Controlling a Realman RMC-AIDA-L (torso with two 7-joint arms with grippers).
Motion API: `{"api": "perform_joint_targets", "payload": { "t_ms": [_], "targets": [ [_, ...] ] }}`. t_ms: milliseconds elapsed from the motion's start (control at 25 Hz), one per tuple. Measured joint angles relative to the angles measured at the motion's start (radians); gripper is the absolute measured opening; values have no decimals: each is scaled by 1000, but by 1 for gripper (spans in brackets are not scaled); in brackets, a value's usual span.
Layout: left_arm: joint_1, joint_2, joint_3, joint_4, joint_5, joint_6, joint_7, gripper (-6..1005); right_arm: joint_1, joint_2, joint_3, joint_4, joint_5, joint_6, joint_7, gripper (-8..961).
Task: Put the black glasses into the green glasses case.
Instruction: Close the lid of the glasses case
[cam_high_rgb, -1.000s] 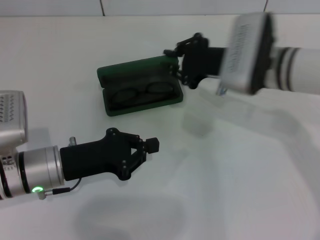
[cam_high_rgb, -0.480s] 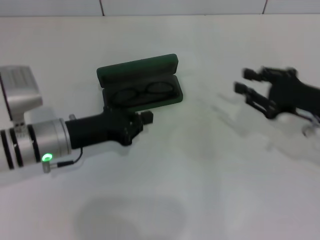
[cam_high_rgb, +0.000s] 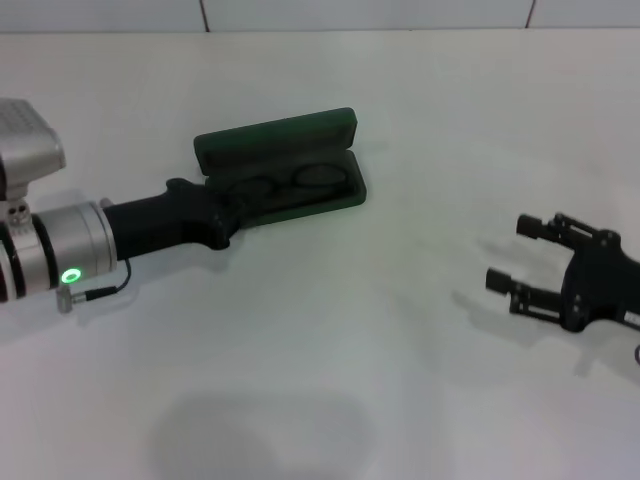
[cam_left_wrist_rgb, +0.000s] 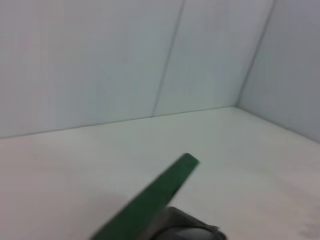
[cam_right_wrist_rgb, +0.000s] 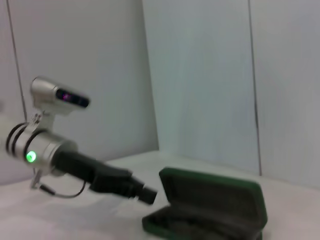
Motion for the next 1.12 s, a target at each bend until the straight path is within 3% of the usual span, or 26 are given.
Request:
{"api": "perform_joint_targets", "payload": {
  "t_ms": [360, 840, 1120],
  "targets": [
    [-15, -7, -1, 7, -9, -133, -23, 1, 1, 5, 0, 15, -23, 7, -3, 864],
    [-24, -19, 5, 13, -18, -257, -24, 6, 10, 9, -1, 15, -33, 8, -3, 861],
    [-28, -6, 9, 13, -15, -289, -25, 8, 9, 9, 0, 13, -33, 8, -3, 860]
  ]
}}
